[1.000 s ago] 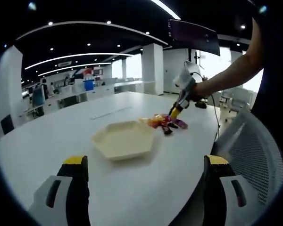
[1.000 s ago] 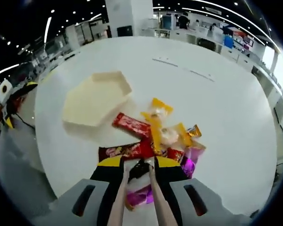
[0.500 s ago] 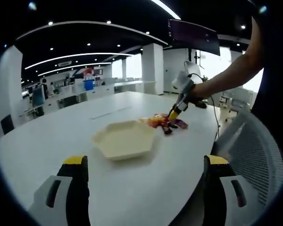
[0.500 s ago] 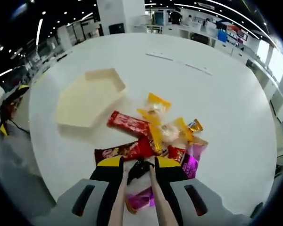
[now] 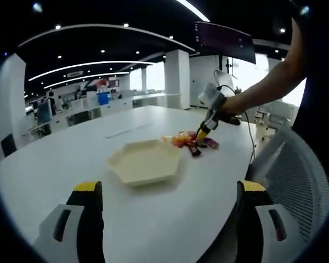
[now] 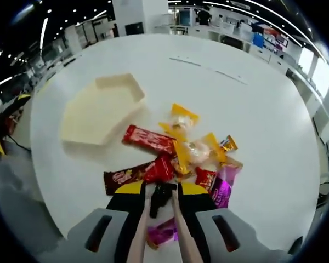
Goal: Place the target food into the container with the food tongs after gripping and lifting it, then release it inside without dropping or visibly crushing the food.
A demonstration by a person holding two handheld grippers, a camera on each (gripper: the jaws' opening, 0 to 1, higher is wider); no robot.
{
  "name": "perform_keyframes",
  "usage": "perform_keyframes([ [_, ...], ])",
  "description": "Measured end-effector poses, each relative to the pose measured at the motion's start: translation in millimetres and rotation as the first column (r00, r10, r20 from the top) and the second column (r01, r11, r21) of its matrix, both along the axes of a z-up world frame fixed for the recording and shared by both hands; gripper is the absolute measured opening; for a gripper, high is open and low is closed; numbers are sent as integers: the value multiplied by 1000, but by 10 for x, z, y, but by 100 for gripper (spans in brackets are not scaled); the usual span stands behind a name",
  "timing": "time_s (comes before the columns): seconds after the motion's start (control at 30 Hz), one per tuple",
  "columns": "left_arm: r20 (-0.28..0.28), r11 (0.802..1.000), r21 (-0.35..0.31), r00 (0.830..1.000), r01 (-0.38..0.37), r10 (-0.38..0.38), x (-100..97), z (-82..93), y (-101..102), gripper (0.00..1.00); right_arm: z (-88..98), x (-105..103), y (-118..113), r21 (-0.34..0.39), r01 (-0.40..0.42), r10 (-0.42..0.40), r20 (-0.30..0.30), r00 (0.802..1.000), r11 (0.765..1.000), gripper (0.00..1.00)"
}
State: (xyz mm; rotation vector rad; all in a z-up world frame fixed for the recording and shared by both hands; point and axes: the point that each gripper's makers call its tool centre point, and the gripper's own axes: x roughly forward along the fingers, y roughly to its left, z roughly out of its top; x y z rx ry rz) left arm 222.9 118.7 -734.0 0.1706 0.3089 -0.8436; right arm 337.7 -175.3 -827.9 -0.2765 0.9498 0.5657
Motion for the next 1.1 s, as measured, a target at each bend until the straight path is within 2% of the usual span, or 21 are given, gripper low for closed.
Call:
perform_keyframes([
  [0.47,-5,1000,5,1000,2,-1,11,-13,-1,99,22,20,-43,4,-8,8,-6,1000,1000,18],
  [1.1,-9,1000,3,1000,5,-5,25,-28,10,99,248,45,-83,12,-47,47,20,999,999,19],
])
